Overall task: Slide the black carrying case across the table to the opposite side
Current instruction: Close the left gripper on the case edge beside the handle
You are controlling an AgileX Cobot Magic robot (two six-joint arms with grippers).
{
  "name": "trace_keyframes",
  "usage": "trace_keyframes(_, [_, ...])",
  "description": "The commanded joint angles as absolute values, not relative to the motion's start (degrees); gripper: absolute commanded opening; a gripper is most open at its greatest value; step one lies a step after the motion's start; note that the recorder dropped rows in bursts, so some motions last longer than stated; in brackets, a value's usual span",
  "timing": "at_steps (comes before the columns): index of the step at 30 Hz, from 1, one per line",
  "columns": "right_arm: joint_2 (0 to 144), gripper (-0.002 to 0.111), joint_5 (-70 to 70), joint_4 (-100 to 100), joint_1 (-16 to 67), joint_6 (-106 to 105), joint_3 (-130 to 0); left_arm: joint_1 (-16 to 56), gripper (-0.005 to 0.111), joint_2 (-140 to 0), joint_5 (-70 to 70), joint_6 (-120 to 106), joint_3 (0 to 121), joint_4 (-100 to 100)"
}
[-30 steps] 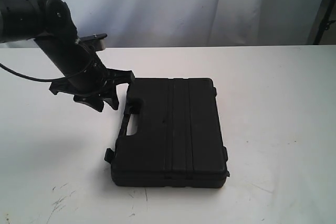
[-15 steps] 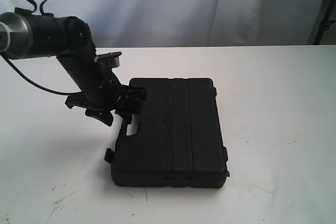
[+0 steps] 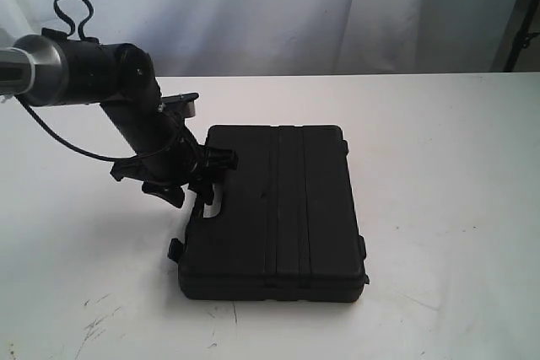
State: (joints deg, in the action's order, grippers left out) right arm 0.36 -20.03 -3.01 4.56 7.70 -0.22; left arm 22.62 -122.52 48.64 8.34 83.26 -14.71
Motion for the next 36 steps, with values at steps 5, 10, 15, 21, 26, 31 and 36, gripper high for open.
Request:
trace_keyframes(5, [0.0, 0.000, -20.1, -2.8, 4.4, 7.5, 0.0, 23.0, 0.046, -123.4, 47.6, 7.4, 83.6, -14.5])
trace_keyframes(10, [0.0, 0.000, -20.1, -2.8, 4.4, 7.5, 0.0, 23.0, 0.035, -123.4, 47.8, 7.4, 83.6, -14.5])
trace_keyframes(15, [0.0, 0.000, -20.1, -2.8, 4.4, 7.7, 0.0, 23.0, 0.010, -123.4, 48.2, 7.4, 83.6, -14.5])
trace_keyframes(21, [0.0, 0.000, -20.1, -2.8, 4.4, 7.7, 0.0, 23.0, 0.000, -123.4, 48.7, 7.2, 83.6, -14.5])
trace_keyframes(26, [0.0, 0.000, -20.1, -2.8, 4.4, 7.7, 0.0, 22.9, 0.000, -123.4, 50.1, 9.8, 83.6, -9.9])
trace_keyframes(31, [0.0, 0.000, -20.1, -2.8, 4.4, 7.7, 0.0, 22.8, 0.000, -123.0, 51.9, 12.6, 83.5, -2.8])
trace_keyframes(36, [0.0, 0.000, -20.1, -2.8, 4.4, 7.7, 0.0, 22.7, 0.000, -121.7, 53.0, 14.9, 83.4, 1.1])
